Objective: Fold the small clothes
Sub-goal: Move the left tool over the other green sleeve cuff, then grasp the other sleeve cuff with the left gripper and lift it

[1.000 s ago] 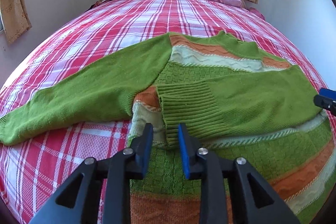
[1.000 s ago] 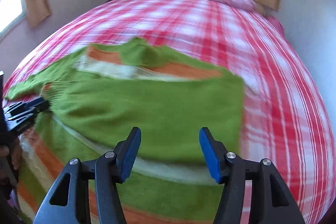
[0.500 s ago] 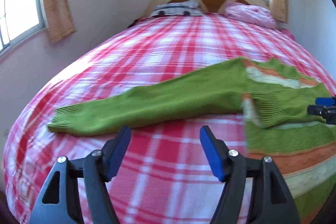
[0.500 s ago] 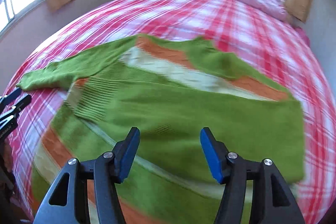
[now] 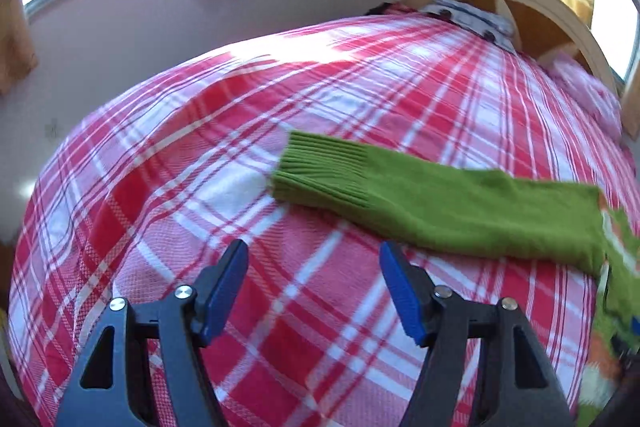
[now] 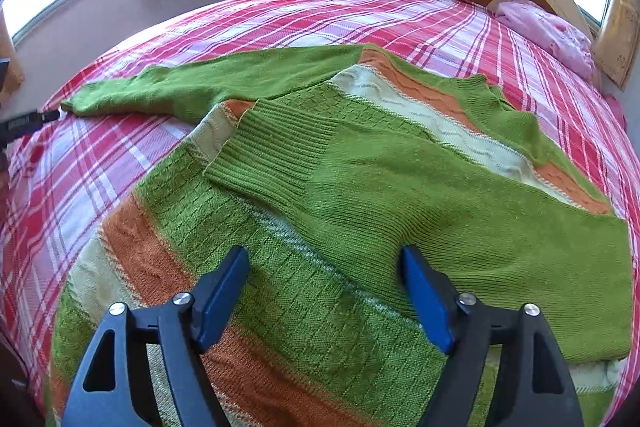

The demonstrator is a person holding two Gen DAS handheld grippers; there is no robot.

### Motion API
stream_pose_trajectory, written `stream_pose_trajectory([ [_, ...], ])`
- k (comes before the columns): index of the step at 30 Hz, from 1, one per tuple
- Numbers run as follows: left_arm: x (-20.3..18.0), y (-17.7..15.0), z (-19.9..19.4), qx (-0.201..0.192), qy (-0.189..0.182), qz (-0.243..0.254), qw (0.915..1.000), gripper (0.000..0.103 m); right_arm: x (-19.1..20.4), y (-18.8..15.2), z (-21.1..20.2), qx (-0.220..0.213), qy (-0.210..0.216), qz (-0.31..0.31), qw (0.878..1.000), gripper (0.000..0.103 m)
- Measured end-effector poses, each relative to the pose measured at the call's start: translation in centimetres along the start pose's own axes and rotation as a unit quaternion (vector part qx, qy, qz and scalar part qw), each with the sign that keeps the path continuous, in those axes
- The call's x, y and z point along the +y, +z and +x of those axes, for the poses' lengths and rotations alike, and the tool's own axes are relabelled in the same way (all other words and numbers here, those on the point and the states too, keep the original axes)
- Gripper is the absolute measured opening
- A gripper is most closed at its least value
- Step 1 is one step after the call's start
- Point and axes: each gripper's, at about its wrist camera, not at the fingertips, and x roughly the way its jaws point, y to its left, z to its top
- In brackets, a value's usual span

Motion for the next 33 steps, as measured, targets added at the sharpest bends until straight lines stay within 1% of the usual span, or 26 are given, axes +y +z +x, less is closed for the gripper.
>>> stream_pose_trajectory([
  [2,0.8,0.4,0.3,0.002,-0.010,-0.026,0.9996,0.069,0.5,-0.1,0.1,0.000,-0.010,-0.011,1.000,0.085],
  [4,1.2,0.7,0.8,0.012,-0.025,-0.053,0.9982,0.069,0.5,-0.1,0.2,0.000,-0.011,-0.013,1.000,0.085],
  [6,1.4,1.0,1.3,0.020,-0.041,-0.079,0.9958,0.064,0.5,-0.1,0.2,-0.002,-0.009,-0.010,1.000,0.085],
  [8,1.3,1.2,1.7,0.027,-0.045,-0.093,0.9943,0.062,0.5,-0.2,0.1,-0.003,-0.008,-0.009,1.000,0.086],
  [10,1.0,1.2,2.3,0.037,-0.057,-0.106,0.9920,0.055,0.6,-0.3,0.1,-0.005,-0.009,-0.010,1.000,0.086],
  [12,0.7,1.2,3.0,0.047,-0.067,-0.123,0.9890,0.055,0.5,-0.3,0.0,-0.006,-0.011,-0.010,1.000,0.086],
  [18,1.0,1.9,3.9,0.029,-0.066,-0.159,0.9846,0.055,0.6,-0.5,-0.1,-0.010,-0.014,-0.012,1.000,0.086],
  [21,1.0,2.3,4.2,0.021,-0.063,-0.168,0.9835,0.054,0.6,-0.5,-0.2,-0.011,-0.016,-0.013,1.000,0.086],
  [23,1.2,2.5,4.4,0.011,-0.063,-0.175,0.9826,0.049,0.6,-0.5,-0.2,-0.011,-0.017,-0.013,1.000,0.086],
  [25,1.6,2.5,4.7,-0.005,-0.069,-0.191,0.9791,0.042,0.6,-0.5,-0.2,-0.011,-0.017,-0.013,1.000,0.086],
  [26,1.8,2.4,5.0,-0.008,-0.068,-0.197,0.9780,0.040,0.6,-0.5,-0.2,-0.011,-0.018,-0.013,1.000,0.086],
  [28,1.9,2.4,5.2,-0.015,-0.068,-0.200,0.9774,0.030,0.6,-0.5,-0.2,-0.011,-0.018,-0.013,1.000,0.086],
  [29,2.0,2.4,5.2,-0.020,-0.071,-0.198,0.9773,0.028,0.6,-0.5,-0.2,-0.011,-0.017,-0.013,1.000,0.086],
  [30,2.0,2.4,5.3,-0.017,-0.076,-0.199,0.9768,0.020,0.6,-0.5,-0.2,-0.011,-0.017,-0.013,1.000,0.086],
  [31,2.2,2.5,5.5,-0.013,-0.082,-0.202,0.9759,0.010,0.6,-0.5,-0.2,-0.011,-0.017,-0.013,1.000,0.086],
  [33,2.4,2.6,5.3,-0.017,-0.098,-0.204,0.9740,0.009,0.7,-0.5,-0.2,-0.011,-0.017,-0.013,1.000,0.086],
])
